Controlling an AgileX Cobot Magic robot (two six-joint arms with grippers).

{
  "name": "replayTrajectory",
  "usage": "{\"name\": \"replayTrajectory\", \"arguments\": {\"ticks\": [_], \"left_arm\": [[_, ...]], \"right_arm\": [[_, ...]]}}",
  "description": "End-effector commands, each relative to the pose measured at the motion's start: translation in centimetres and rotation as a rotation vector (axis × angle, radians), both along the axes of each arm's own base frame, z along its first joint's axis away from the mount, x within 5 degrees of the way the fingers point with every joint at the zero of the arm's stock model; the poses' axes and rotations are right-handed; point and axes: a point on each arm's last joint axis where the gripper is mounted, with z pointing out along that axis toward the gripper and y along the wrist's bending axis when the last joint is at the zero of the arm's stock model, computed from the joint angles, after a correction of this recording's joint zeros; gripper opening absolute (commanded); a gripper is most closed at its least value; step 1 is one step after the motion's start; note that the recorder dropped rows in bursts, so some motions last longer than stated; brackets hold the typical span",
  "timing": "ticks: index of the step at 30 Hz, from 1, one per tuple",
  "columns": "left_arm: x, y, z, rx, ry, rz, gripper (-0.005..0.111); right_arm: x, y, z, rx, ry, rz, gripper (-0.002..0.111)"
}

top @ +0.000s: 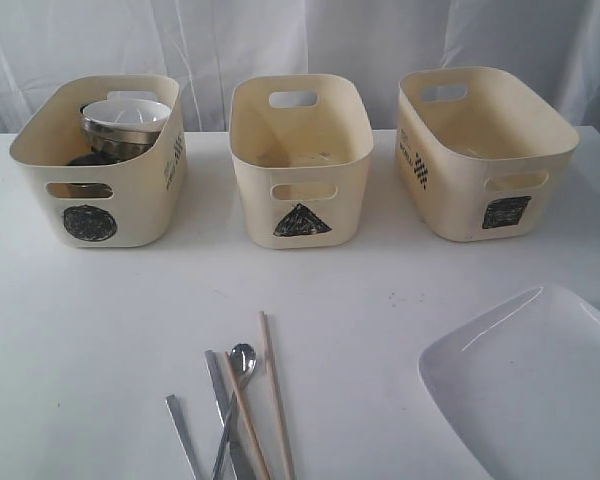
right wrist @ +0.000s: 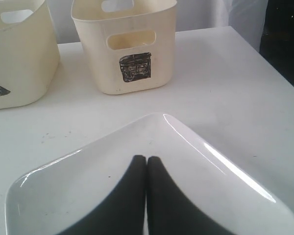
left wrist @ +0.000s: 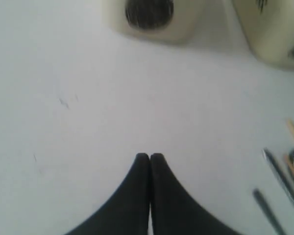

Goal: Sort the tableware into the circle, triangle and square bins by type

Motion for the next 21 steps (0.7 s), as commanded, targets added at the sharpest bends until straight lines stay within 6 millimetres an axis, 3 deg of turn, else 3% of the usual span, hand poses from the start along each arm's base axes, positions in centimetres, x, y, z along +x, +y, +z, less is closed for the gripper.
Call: {"name": "replayTrajectory", "arguments": {"ticks": [1,4,7,13,16,17,18,19,20,21], "left_arm": [[-0.7,1.4,2.1,0.19,-0.279,0.071,0.0],[-2.1,1.8,2.4,0.43,-0.347,0.042,0.0],[-3.1,1.8,2.2,0.524,-0.343,0.019,0.0],[-4.0,1.5,1.6,0.388,-0.305,0.031,0.0],[-4.5,1.3,-0.9,0.397,-0.095,-0.034,0.0],[-4.4,1.1,-1.2,0.353,-0.101,-0.034,0.0],[-4.3,0.3,-1.5,0.143,-0.102,-0.029,0.0],[-4.3,-0.1,-1.5,0.046,-0.101,-0.031,0.0],[-4.3,-0.4,-1.5,-0.003,-0.095,-0.039,0.0],[-4.4,-0.2,-1.7,0.053,-0.08,-0.044,0.0]], "right_arm": [[0.0,0.0,0.1,0.002,-0.019,-0.007,0.0],[0.0,0.0,0.1,0.002,-0.019,-0.007,0.0],[0.0,0.0,0.1,0.002,-0.019,-0.007,0.0],[0.0,0.0,0.1,0.002,-0.019,-0.007,0.0],[0.0,0.0,0.1,0.002,-0.019,-0.007,0.0],[0.0,0.0,0.1,0.002,-0.019,-0.007,0.0],[0.0,0.0,0.1,0.002,-0.019,-0.007,0.0],[0.0,0.0,0.1,0.002,-0.019,-0.007,0.0],[0.0,0.0,0.1,0.002,-0.019,-0.007,0.0],[0.0,0.0,0.1,0.002,-0.019,-0.007,0.0]]}}
